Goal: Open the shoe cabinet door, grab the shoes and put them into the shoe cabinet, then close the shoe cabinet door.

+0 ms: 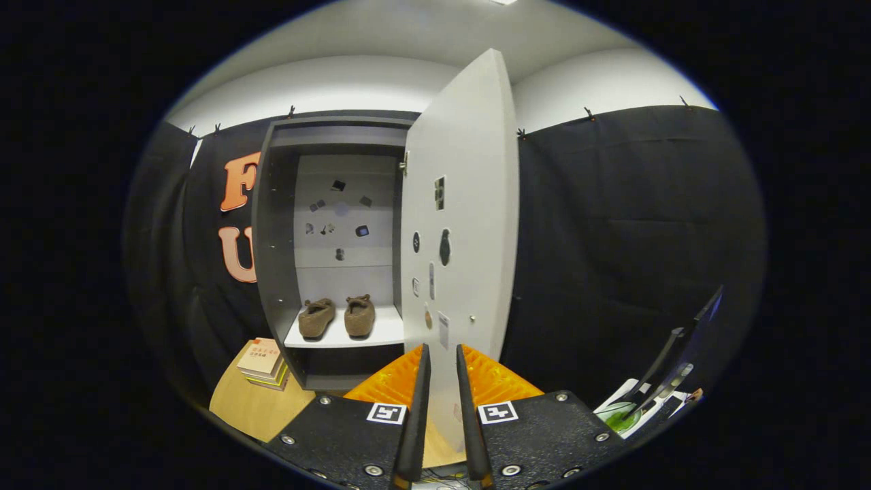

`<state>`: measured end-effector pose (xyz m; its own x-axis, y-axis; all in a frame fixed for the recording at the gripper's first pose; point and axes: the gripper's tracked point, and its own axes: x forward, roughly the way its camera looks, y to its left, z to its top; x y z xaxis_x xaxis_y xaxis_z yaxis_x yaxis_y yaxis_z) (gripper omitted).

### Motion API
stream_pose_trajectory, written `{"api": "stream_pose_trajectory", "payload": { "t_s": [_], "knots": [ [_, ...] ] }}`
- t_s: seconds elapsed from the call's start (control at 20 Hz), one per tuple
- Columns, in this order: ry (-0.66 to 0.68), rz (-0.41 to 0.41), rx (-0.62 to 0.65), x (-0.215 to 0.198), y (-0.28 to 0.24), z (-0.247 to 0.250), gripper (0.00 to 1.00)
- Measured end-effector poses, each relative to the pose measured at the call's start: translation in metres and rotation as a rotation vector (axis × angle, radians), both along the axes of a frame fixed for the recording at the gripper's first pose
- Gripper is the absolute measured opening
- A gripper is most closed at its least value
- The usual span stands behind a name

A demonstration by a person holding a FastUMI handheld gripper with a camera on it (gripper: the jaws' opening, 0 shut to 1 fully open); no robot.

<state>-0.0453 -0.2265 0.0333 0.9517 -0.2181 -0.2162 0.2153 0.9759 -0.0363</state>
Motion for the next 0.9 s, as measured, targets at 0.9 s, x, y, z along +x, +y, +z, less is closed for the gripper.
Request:
{"api": "stream_pose_trajectory", "payload": {
  "t_s": [0.9],
  "knots": [
    [-0.012,0.197,0.113,0.071,-0.06,-0.041,0.39]
  ]
}}
